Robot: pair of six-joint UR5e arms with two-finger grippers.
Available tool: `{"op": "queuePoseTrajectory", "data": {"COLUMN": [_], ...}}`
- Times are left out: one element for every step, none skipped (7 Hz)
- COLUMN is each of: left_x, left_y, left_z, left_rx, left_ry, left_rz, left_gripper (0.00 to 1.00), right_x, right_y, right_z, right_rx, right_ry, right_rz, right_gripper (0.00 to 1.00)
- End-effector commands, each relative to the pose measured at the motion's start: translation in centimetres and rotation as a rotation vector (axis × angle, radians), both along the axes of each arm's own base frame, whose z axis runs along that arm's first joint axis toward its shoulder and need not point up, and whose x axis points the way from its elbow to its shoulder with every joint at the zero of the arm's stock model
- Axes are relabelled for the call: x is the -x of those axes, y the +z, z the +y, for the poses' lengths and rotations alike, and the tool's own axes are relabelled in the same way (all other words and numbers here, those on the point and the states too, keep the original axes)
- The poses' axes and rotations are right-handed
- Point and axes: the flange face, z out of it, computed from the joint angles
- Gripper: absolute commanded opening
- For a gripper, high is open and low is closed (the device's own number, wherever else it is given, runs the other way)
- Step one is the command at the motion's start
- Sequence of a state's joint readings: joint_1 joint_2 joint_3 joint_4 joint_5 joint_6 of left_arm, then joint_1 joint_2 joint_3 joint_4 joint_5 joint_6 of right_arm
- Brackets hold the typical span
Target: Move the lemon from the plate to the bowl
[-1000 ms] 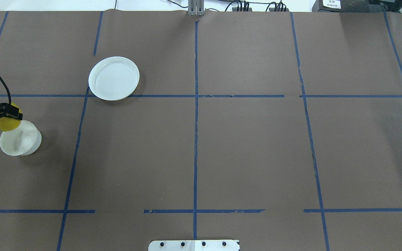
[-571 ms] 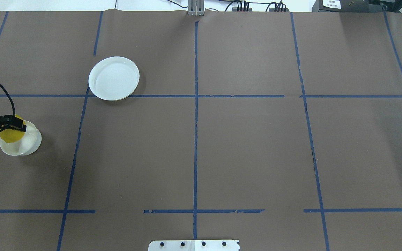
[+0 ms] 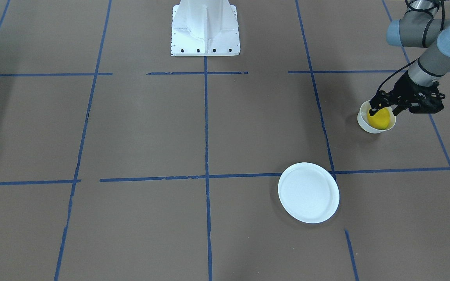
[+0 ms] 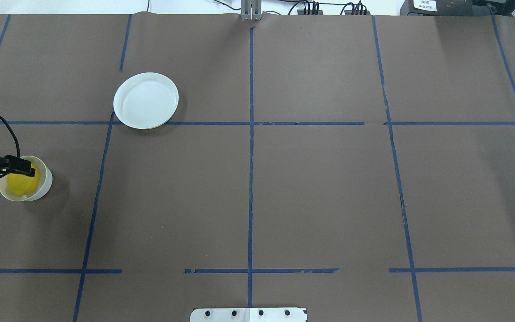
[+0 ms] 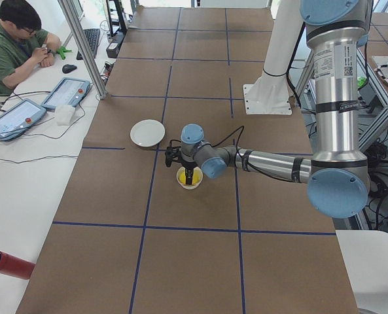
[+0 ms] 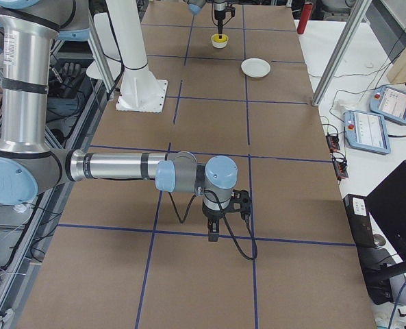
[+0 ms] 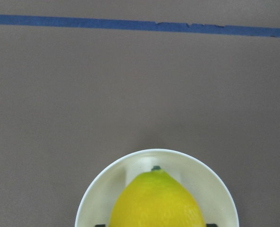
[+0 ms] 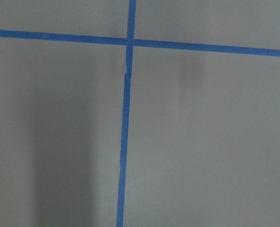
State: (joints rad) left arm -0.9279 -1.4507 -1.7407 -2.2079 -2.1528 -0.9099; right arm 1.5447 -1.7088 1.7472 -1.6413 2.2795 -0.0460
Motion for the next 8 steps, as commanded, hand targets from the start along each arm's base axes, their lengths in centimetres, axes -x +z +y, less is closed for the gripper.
{"op": "queuePoseTrajectory", "data": {"left_x": [0.8,4.0,8.8,13.9,18.4,22.7,25.5,26.8], "left_y": [-1.2,-0.7,0.2,1.5,2.8,4.3,5.4,6.9], "left_z": [0.0,-0.8,-2.5,-3.7,-4.1,-3.8,-3.2,-1.8], "left_rx": [-0.078,-0.104,-0.163,-0.194,-0.188,-0.163,-0.158,-0.062], "left_ry": [0.066,0.09,0.103,0.136,0.172,0.18,0.22,0.213], "left_rz": [0.009,0.001,-0.057,-0.127,-0.177,-0.206,-0.219,-0.18], "left_gripper": [1.0,1.0,1.0,1.0,1.0,1.0,1.0,1.0], "right_x": [0.0,0.0,0.0,0.0,0.0,0.0,0.0,0.0], "right_y": [0.0,0.0,0.0,0.0,-0.1,0.0,0.0,0.0], "right_z": [0.0,0.0,0.0,0.0,-0.1,0.0,0.0,0.0], "right_rx": [0.0,0.0,0.0,0.0,-0.001,0.0,0.0,0.0], "right_ry": [0.0,0.0,0.0,0.0,0.0,0.0,0.0,0.0], "right_rz": [0.0,0.0,0.0,0.0,0.0,0.0,0.0,0.0], "right_gripper": [1.0,1.0,1.0,1.0,1.0,1.0,1.0,1.0]}}
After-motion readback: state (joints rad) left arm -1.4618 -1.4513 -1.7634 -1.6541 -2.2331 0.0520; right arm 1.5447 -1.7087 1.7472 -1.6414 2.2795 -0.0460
